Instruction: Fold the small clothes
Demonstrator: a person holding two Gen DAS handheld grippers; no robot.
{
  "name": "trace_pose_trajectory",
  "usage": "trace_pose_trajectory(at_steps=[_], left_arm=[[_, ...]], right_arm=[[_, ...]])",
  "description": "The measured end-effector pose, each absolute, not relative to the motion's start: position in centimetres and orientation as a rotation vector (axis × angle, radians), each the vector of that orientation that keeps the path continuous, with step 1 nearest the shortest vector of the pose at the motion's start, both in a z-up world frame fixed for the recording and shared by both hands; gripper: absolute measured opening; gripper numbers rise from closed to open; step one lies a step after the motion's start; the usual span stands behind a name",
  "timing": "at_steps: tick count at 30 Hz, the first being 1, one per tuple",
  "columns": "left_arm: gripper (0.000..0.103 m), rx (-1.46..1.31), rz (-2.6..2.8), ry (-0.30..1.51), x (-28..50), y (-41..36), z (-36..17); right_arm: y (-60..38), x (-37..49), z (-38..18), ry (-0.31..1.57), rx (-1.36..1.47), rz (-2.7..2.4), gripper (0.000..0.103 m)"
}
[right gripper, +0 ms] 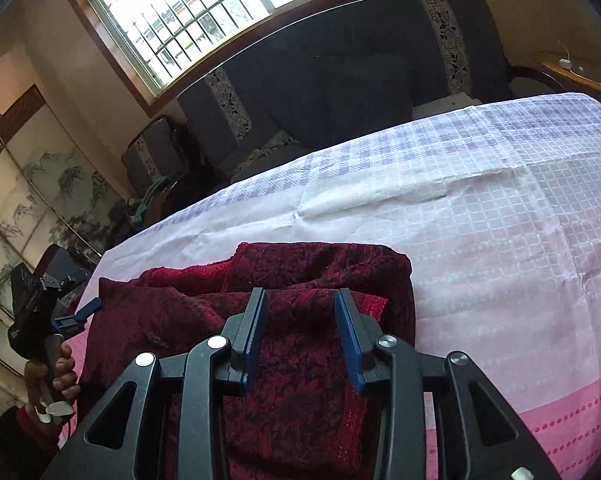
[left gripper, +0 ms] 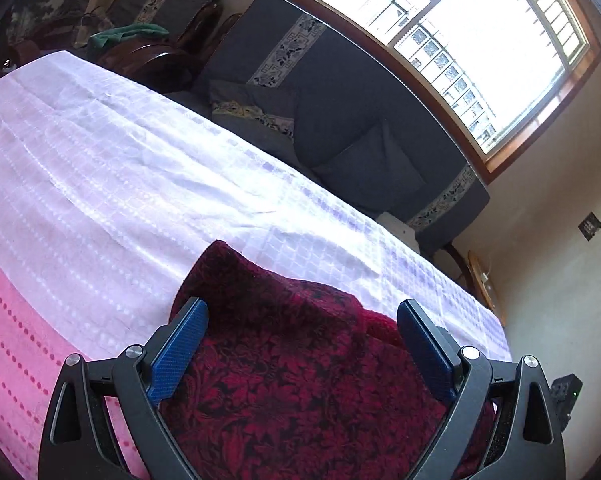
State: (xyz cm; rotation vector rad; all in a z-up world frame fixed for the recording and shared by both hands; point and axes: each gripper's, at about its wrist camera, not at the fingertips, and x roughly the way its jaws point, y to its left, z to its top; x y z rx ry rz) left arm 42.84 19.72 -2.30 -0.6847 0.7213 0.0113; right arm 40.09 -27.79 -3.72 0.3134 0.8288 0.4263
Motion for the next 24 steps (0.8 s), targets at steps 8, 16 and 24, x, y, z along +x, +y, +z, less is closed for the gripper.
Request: trace_pose_trajectory(at_steps=[8,16,24], left_arm=[[0.092,-0.583,0.207,0.736,42.2,20.4,-4.3],[0.092,-0.594,0.270,0.709,41.5,20.8,-4.4],[0.092,-0.631,0.108,0.639,37.9,20.4,-1.0]], right_arm=[[-28.7,40.2,-6.0,0.865,0.313,0.407,0.018],[-28.2,39.9,-5.7,0.852,0.281,0.387,0.017],[-31.1,36.3,-2.2,0.773,0.385,0.423,0.027]])
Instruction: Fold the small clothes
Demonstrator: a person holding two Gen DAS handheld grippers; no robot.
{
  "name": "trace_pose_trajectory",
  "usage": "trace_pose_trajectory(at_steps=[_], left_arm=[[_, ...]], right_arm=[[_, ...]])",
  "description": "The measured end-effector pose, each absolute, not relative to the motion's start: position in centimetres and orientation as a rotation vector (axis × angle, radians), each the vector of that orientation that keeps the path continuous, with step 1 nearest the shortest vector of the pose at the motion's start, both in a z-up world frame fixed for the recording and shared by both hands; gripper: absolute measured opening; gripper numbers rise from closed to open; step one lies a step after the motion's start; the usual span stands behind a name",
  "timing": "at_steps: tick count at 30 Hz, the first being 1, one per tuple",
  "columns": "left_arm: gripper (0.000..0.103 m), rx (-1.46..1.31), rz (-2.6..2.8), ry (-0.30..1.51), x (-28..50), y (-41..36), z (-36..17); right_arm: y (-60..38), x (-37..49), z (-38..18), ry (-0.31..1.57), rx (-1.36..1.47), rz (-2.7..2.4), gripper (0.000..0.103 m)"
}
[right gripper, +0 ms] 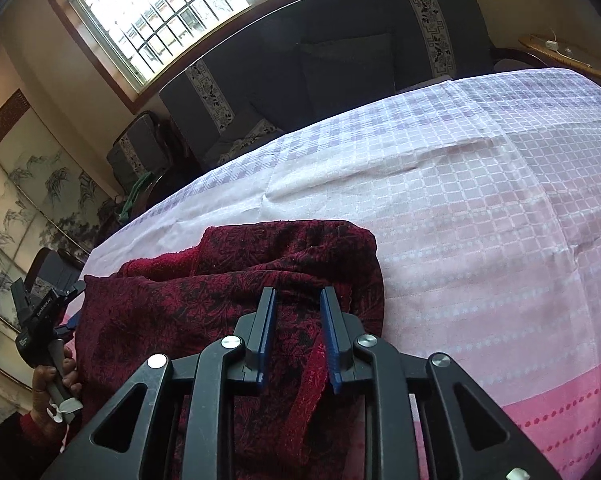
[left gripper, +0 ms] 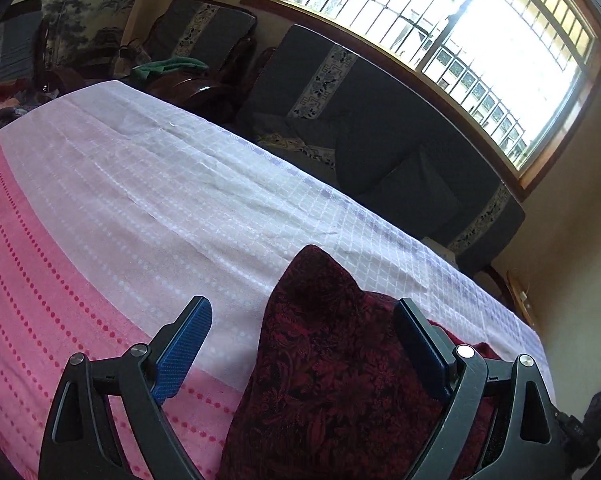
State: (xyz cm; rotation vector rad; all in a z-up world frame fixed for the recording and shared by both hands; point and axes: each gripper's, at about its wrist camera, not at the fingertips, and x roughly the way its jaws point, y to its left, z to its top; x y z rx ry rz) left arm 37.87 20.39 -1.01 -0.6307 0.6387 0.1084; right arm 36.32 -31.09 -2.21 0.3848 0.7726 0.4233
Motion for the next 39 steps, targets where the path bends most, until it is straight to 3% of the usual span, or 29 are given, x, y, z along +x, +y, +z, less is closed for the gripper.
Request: trace_pose_trajectory(at_steps=[3,5,6,10,17,29,39], left_arm=[[0.092,-0.666,-0.057,0.689,33.1,19.5,1.1],[0.092,-0.634,-0.120,0.726,29.1,18.6,2.0],[0.092,-0.606,-0.146,0.741,27.1,18.0,2.3],[0.092,-0.488,-0.205,0.821,19.0,16.0,1.8],[0.092,-0.611,-0.215,0.851,8.9,16.7,-0.6],[0.092,-0.727,-0.319,0.873,1.5,17.3,-3.4],[0.092,-0.755,-0.487,0.931,2.0,16.9,-3.3]], right_arm=[[-33.2,30.0,0.6,0.701,0.386,0.532,0.038],[-34.7,25.5,0.6,0.714,0.421,0.616,0.058],[-35.4,23.0,0.2,0.726,0.431,0.657,0.059],[-37.4,13.6,-3.4,0.799,0.379,0.688,0.059],[-39.8,4.1,-9.6,0.878,0.455,0.616,0.059],[-37.7,2.6,-11.0,0.855,0.556,0.743,0.054],[-37.8,3.1,-11.3,0.864,0.618,0.768,0.052]])
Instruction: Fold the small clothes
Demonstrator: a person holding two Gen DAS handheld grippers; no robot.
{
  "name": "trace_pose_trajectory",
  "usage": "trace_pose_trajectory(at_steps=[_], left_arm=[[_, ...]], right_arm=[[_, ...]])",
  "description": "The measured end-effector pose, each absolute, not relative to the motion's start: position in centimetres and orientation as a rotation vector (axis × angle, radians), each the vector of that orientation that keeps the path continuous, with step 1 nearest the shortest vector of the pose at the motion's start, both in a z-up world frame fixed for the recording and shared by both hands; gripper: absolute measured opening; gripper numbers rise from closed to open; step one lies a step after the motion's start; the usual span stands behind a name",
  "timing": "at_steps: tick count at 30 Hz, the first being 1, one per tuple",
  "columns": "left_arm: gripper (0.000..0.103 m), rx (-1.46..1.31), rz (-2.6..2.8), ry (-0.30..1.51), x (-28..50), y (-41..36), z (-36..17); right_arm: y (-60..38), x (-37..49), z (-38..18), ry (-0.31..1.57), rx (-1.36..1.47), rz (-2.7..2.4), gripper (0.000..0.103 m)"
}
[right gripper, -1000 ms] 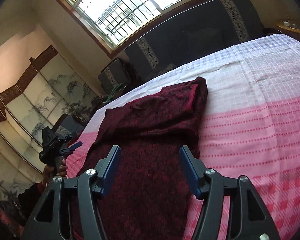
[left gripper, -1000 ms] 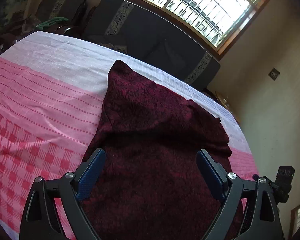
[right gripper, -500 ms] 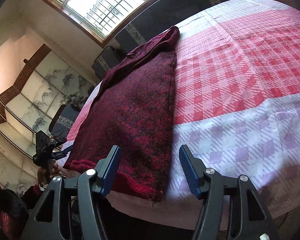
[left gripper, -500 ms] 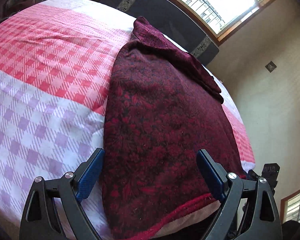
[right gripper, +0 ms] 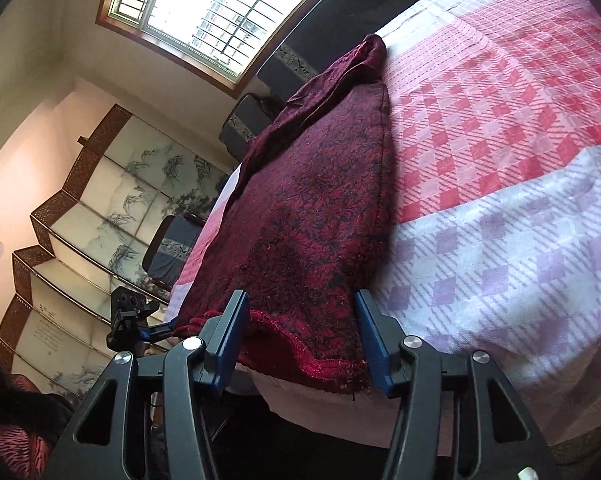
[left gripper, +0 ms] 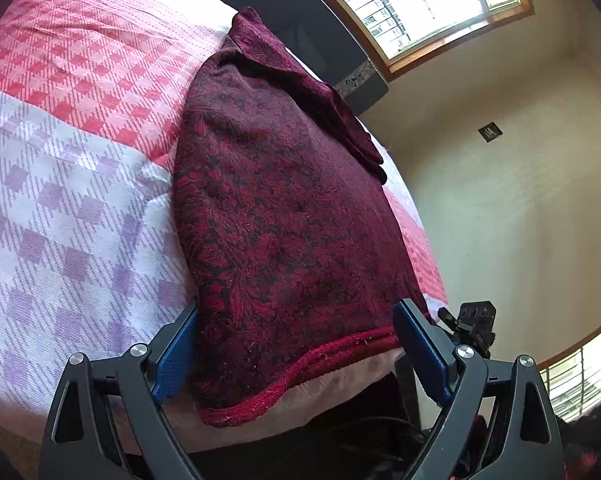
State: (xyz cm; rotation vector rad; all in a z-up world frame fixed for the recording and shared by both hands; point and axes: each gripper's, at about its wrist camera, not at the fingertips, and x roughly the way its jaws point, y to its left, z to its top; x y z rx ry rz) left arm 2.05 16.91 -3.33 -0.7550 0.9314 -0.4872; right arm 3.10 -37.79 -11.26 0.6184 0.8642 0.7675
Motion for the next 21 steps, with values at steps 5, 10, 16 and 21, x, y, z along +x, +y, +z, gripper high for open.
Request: trace_pose_trajectory(at_steps=[5,10,16,21], left_arm=[[0.092,-0.672,-0.468,0.952,2.2,15.6,-3.2],[0.092,-0.685,-0.383,0.916,1.2,16.4,-3.1],[0.092,-0.815,-0.378,0.961,1.0,19.0,-3.6],[0.093,-0.920,-0.603,1.141,1.8,17.2,-4.8]], right_arm=[[-37.3,3.2,-11.2,0.915,0.598,0.724,0.049],[-37.7,3.3,-11.6,0.928,0.645,0.718,0.050],[-37.8,3.4,-11.8,0.932,0.646,0.718,0.055],[-37.2,3.4,-11.5,0.928,0.638,0.723,0.065]])
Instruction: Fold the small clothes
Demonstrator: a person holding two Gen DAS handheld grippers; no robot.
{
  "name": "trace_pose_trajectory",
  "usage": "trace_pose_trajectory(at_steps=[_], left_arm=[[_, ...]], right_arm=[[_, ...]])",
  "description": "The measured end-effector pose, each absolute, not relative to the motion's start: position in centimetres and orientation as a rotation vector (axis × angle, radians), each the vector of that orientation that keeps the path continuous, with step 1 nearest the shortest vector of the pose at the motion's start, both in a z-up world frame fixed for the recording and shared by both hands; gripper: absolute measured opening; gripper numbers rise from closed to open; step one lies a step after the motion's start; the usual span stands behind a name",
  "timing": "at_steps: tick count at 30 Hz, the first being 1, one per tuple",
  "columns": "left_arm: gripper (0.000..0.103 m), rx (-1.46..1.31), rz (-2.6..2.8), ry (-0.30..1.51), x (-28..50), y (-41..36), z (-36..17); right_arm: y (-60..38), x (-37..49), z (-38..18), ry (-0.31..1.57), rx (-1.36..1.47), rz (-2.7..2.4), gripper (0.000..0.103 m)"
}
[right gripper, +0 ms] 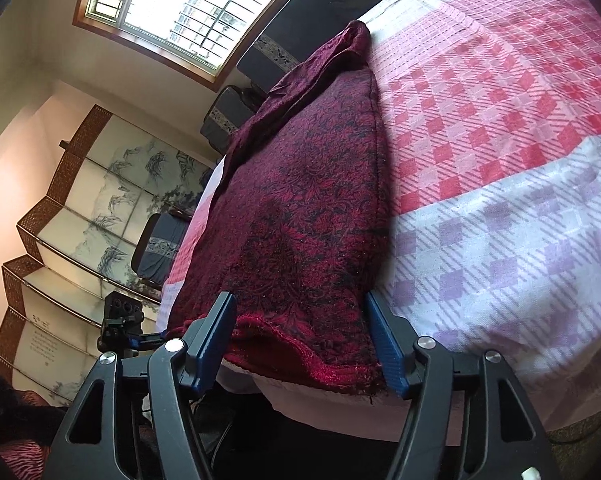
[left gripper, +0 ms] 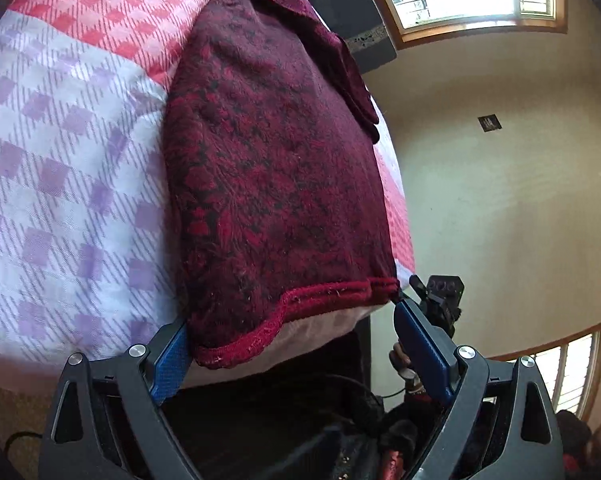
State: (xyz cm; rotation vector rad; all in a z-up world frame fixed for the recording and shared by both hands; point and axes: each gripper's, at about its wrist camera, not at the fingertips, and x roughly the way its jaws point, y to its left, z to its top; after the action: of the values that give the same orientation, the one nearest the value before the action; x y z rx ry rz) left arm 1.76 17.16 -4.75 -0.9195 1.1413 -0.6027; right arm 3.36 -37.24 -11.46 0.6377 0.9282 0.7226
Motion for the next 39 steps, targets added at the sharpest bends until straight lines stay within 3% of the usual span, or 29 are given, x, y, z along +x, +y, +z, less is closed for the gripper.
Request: trace_pose_trajectory(at_steps=[10,16,18,19,20,21,22,23,24,30,39], left_arm=[[0.093,-1.103,-0.465,0.949,1.9,19.6,-4.3],[0.091,-0.897,-0.479,1.006,2.4,16.9,-3.6],[0.081,-0.862,-0.469,1.005,2.5,16.2,-3.5],[0.059,-0.839,-0.458,1.011,2.7,15.9,-3.5],[0.025,-0.797,-0.425,1.020,2.9,15.4,-3.5],[0.010,-0.741,-0.369,1.024,3.0,15.2,-3.4],[0.010,-0.691,-0.323,1.015,2.9,15.1,-3.2],[0.010,-0.655,-0.306,1.004,2.9,14.8,-3.1],[0.010,-0.625,-0.295,1.001,2.8,14.4,-2.8],[0.010,-0.336,-0.178,0.924,2.2,11.5,-0.6],[0.010,-0.118,-0.105,0.861,1.7,9.5,0.3]], right_arm=[[-37.1,3.4,-11.4,0.927,0.648,0.721,0.070],[-36.9,3.6,-11.3,0.930,0.661,0.719,0.070],[-36.8,3.8,-11.2,0.937,0.654,0.718,0.070],[-36.8,3.8,-11.2,0.937,0.652,0.717,0.070],[-36.7,3.9,-11.1,0.939,0.650,0.713,0.069],[-36.6,3.9,-11.1,0.948,0.644,0.708,0.067],[-36.4,4.1,-11.4,0.975,0.627,0.689,0.049],[-36.2,4.4,-11.8,1.004,0.613,0.665,0.023],[-36.2,4.4,-12.2,1.016,0.622,0.655,0.015],[-36.3,4.4,-12.4,1.000,0.682,0.673,0.013],[-37.3,4.6,-13.2,1.011,0.698,0.674,0.013]])
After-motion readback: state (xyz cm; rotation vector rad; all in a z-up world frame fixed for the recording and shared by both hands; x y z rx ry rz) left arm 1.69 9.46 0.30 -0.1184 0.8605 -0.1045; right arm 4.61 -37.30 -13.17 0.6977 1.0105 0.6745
